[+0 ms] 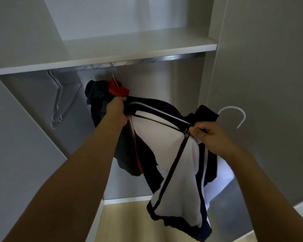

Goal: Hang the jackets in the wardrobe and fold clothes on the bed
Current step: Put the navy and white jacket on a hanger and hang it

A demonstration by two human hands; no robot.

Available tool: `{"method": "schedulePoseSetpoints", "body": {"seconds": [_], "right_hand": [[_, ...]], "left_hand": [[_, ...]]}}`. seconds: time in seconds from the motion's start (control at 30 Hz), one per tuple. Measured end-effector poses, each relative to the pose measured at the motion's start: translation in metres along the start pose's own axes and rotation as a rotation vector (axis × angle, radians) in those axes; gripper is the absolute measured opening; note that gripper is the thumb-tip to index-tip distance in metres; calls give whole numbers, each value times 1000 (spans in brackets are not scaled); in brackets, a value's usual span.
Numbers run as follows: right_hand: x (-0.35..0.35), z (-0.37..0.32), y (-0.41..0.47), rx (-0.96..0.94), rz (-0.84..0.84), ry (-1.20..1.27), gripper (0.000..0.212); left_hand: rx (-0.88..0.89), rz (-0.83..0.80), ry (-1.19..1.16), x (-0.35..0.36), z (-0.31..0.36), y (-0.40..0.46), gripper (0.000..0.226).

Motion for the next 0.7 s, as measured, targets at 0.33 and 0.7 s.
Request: {"method": "schedulePoseSetpoints", "body": {"seconds": [0.33,0.7], "right_hand": [[12,-7,11,46,-126,-181,38],[77,-19,2,83,-240,41,35]], "left_hand": [[696,-129,1122,35,49,-33,10],[211,-431,594,83,3,-92,21]]}}
Point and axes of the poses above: each hand's wrist, its own y-axis towards the middle knuckle, its own x-axis out of the palm, z = x × y, the point moved 10 cm from there along y, towards the middle knuckle, and after that the axes turned 6 degrees about y, right-handed, at the moved point
